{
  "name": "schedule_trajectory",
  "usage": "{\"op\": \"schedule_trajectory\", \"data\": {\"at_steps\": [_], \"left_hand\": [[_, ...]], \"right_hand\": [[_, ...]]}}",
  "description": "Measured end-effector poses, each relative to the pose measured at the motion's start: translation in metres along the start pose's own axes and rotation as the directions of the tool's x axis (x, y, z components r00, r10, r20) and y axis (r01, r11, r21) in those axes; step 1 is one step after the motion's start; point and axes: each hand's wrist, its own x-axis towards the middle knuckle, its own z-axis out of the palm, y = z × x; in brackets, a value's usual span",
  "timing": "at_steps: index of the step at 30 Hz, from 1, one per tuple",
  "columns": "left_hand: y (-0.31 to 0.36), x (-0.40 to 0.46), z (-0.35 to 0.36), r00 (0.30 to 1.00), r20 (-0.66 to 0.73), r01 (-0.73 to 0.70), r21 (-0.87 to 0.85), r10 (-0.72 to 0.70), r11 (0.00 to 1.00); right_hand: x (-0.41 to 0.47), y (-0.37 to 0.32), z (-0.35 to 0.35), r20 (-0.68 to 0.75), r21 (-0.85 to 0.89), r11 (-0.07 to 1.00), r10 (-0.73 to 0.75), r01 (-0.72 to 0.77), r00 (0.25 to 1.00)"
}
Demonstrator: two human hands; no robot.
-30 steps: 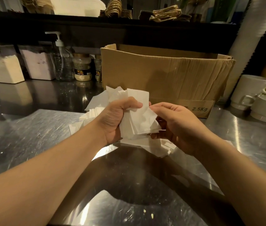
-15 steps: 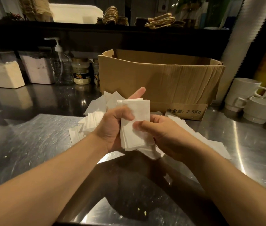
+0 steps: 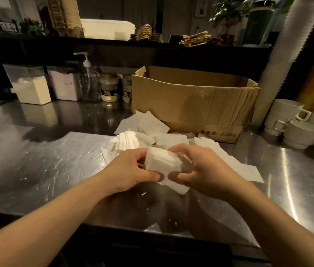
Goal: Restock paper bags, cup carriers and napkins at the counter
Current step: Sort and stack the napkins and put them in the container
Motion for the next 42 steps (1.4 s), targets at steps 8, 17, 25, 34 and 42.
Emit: {"op": "schedule_trajectory", "data": {"at_steps": [8,17,25,34,42], "left_hand": [[-0.005,-0.015,0.006,0.998,0.018,-0.065,0.009,0.065,0.998],[-0.009,-0.016,0.009,0.992,0.036,-0.123,0.023,0.122,0.992],[-0.012,-0.017,0.006,0.99,0.045,-0.131,-0.028,0.132,0.991],[-0.011,-0.013,0.007,0.994,0.077,-0.073,0.018,0.071,0.997],[-0.013,-0.012,0.005,0.994,-0.076,-0.091,-0.127,0.082,0.988]], "right_hand": [[-0.029,0.013,0.029,-0.102,0.22,0.97,0.13,-0.105,0.986],[-0.026,0.018,0.054,-0.066,-0.159,0.956,0.241,-0.248,0.968],[-0.027,0.017,0.041,-0.036,0.419,0.903,0.122,-0.096,0.992],[-0.027,0.012,0.032,0.002,0.322,0.945,0.056,-0.054,0.998],[-0.002,-0.033,0.003,0.091,-0.386,0.922,0.053,-0.014,0.994]]}}
